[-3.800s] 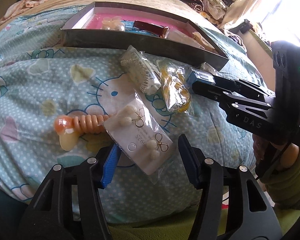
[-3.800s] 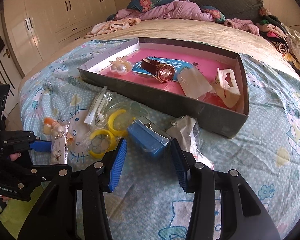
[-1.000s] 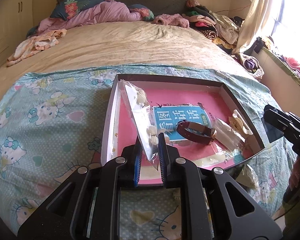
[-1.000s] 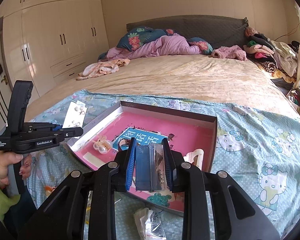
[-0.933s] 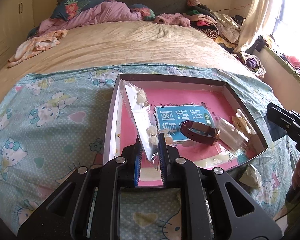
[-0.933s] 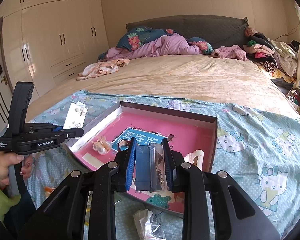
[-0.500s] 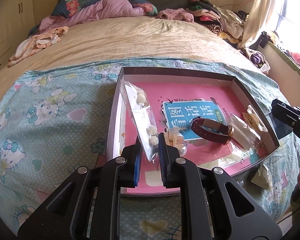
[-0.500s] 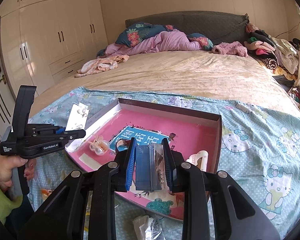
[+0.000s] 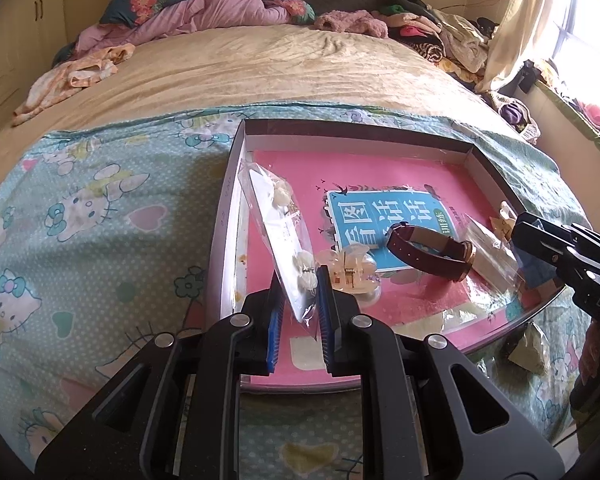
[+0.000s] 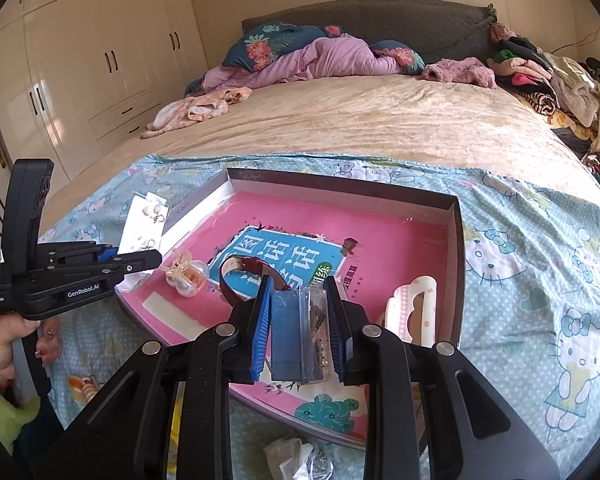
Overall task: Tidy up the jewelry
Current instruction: 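Carry both held bags into the pink box and open both tools, then withdraw both tools from the box toward the remaining items on the duvet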
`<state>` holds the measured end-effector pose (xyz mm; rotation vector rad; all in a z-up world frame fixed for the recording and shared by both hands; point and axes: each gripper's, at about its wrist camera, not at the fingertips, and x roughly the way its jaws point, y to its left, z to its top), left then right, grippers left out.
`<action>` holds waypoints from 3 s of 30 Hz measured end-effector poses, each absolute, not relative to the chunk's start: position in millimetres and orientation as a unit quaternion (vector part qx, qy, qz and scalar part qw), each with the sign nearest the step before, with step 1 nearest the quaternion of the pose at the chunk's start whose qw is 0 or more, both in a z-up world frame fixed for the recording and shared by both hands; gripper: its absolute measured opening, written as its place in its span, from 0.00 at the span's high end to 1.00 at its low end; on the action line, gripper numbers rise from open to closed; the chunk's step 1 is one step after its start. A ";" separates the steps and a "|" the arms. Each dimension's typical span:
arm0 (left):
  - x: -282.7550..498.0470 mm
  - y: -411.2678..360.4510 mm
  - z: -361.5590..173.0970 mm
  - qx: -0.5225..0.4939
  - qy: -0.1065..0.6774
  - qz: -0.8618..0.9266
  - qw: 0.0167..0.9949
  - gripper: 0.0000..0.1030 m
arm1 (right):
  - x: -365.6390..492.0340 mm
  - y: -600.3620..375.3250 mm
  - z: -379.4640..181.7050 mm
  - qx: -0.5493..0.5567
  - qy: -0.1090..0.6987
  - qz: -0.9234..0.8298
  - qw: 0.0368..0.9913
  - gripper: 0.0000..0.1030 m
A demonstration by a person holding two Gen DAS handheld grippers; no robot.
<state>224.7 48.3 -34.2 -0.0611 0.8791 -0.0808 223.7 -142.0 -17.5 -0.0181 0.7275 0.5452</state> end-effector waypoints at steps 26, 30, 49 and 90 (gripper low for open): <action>202.1 53.9 -17.5 -0.057 0.407 -0.037 0.911 0.44 | 236.9 -126.0 -43.8 -0.009 0.391 0.250 0.886 0.76; 196.4 54.4 -13.3 -0.059 0.403 -0.034 0.912 0.44 | 232.7 -130.5 -40.5 0.000 0.388 0.249 0.887 0.60; 161.3 53.5 18.0 -0.075 0.373 -0.022 0.925 0.09 | 188.0 -166.6 7.7 0.039 0.334 0.251 0.908 0.19; 76.4 33.8 37.5 -0.041 0.344 -0.017 0.938 0.09 | 103.2 -162.2 41.2 0.003 0.308 0.304 0.902 0.18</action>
